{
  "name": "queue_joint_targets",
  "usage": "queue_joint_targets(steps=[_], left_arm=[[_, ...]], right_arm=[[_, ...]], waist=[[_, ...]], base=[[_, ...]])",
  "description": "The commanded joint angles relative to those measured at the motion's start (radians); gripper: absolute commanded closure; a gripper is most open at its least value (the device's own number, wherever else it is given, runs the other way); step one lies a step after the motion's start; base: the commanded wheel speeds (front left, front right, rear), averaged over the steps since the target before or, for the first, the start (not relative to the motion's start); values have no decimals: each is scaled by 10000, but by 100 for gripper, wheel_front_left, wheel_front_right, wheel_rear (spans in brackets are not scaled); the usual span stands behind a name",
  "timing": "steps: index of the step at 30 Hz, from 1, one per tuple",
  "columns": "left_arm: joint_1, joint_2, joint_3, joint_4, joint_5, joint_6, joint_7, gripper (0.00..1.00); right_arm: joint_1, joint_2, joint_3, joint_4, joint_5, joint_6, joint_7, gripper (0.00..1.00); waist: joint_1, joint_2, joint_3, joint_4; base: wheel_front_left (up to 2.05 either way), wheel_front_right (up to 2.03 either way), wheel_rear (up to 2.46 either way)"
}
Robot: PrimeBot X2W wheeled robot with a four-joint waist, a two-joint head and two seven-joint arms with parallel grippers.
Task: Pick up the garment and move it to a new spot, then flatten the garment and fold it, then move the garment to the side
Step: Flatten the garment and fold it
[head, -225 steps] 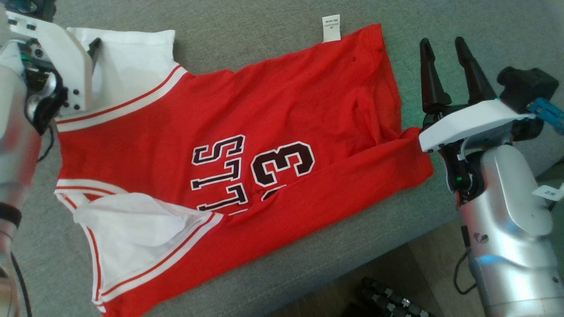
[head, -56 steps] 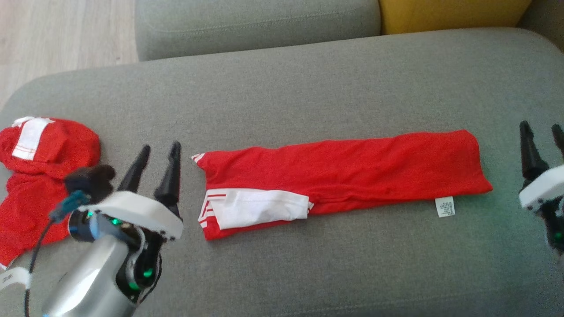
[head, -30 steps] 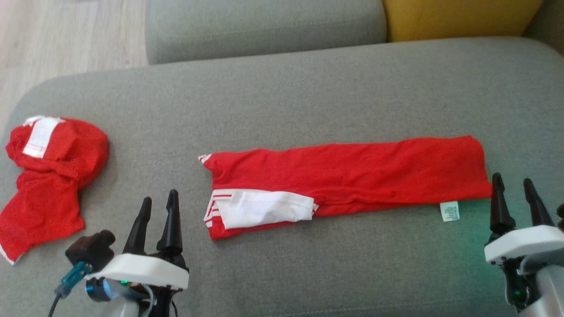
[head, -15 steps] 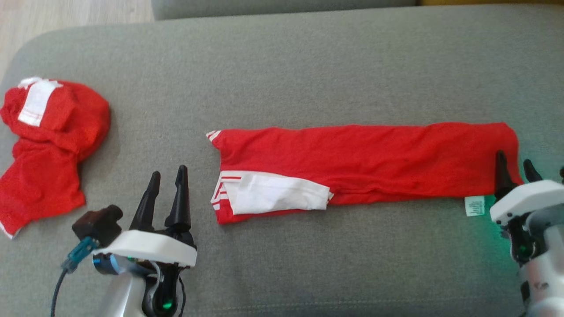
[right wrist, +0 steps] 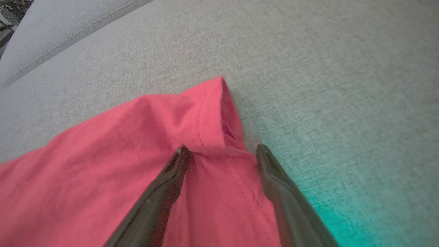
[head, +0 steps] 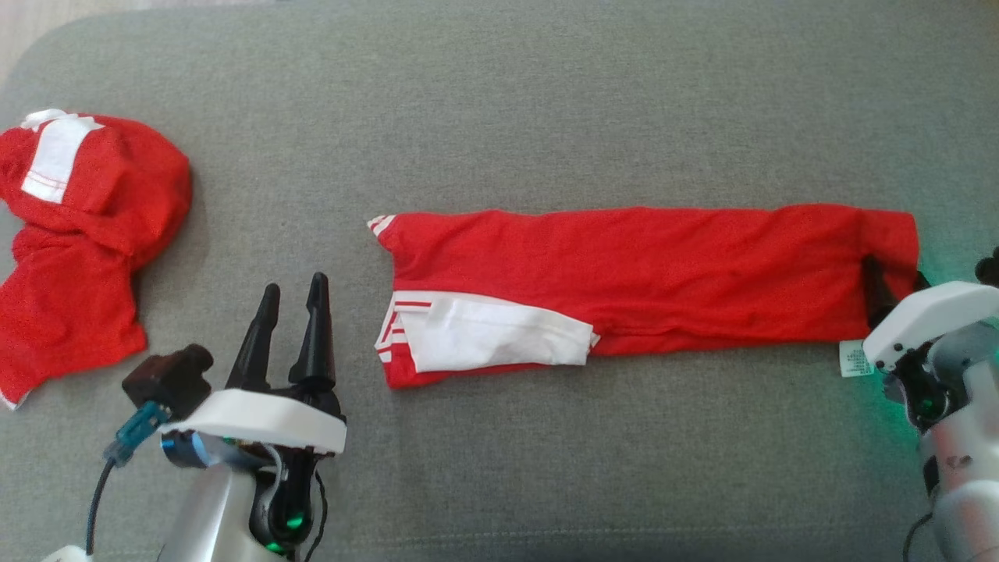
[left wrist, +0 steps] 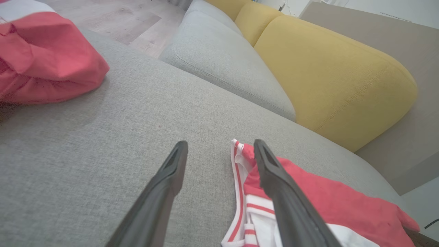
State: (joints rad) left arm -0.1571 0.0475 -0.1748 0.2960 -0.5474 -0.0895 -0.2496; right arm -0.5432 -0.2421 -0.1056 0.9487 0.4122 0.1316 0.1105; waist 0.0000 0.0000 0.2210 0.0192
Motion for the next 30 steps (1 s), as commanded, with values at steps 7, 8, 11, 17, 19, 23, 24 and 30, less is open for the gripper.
queue_joint_targets(steps=[7,8,11,17,19,23,24,30], left_arm=[[-535,28,494,-231,30,-48,-122,0],[-534,28,510,-224,30,-48,-122,0],[-519,28,519,-205,29,-52,-122,0],[-472,28,457,-177,-14,-47,-122,0],[-440,28,441,-182,-35,-43,-122,0],[-353,28,507,-276,-35,-8,-122,0],[-325,28,584,-351,-42,17,-122,0],[-143,28,823,-562,-111,117,-122,0]], right_arm=[[-13,99,697,-152,167,-9,333,100],[6,50,726,-190,203,-9,300,100],[20,-248,638,-187,152,-9,40,100],[-197,-979,-154,303,-548,-9,-684,100],[-329,-1274,-683,613,-854,-9,-939,100],[-648,-1886,-1883,1216,-2112,-9,-1748,100],[-729,-1946,-2137,1319,-2492,-9,-1903,100],[-1141,-1280,-2840,1452,-3589,-9,-1988,100]], waist=[[0,0,-53,-157],[0,0,-80,-178],[0,0,-183,-224],[0,0,-412,-207],[0,0,-487,-176],[0,0,-668,-120],[0,0,-713,-116],[0,0,-1001,-146]], base=[[0,0,0],[0,0,0],[0,0,0],[0,0,0],[0,0,0],[0,0,0],[0,0,0],[0,0,0]])
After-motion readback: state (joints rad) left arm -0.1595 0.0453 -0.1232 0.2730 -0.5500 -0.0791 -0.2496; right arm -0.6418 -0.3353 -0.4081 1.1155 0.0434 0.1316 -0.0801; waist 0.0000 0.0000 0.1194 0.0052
